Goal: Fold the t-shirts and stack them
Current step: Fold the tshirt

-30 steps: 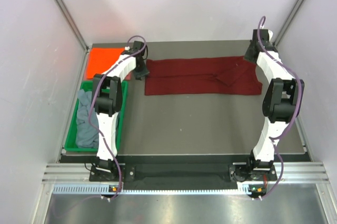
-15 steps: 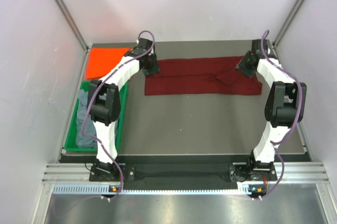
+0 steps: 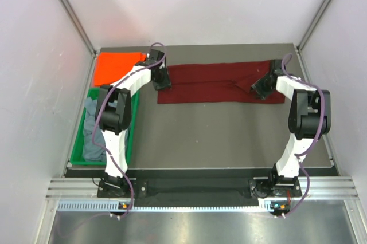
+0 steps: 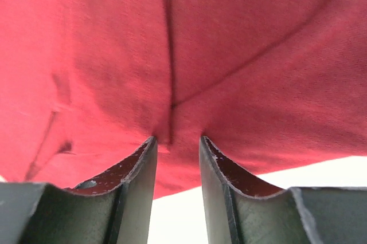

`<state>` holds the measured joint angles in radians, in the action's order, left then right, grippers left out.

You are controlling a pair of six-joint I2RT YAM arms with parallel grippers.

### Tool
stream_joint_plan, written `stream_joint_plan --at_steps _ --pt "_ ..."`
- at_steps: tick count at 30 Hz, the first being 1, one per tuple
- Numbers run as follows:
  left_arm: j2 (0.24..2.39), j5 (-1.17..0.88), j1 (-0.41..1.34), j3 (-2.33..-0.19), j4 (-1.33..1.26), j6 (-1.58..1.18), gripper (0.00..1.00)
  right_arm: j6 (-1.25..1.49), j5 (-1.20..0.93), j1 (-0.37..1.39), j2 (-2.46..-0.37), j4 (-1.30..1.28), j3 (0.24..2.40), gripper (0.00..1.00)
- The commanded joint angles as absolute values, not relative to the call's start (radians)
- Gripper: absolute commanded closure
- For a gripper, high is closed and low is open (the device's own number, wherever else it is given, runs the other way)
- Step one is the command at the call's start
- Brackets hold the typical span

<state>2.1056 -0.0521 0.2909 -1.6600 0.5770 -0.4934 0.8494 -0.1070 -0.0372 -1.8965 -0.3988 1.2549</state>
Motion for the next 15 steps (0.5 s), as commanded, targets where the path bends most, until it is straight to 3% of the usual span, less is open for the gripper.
stream_joint_plan --at_steps 1,15 --pt "2.106 -0.029 0.288 -1.651 0.557 -0.495 0.6 0.908 -0.109 -0.028 -1.838 -0.298 1.244 0.64" --pt "2.085 -0.034 0.288 -1.632 0.551 -0.52 0.6 0.943 -0.11 -0.018 -1.873 -0.23 1.233 0.67"
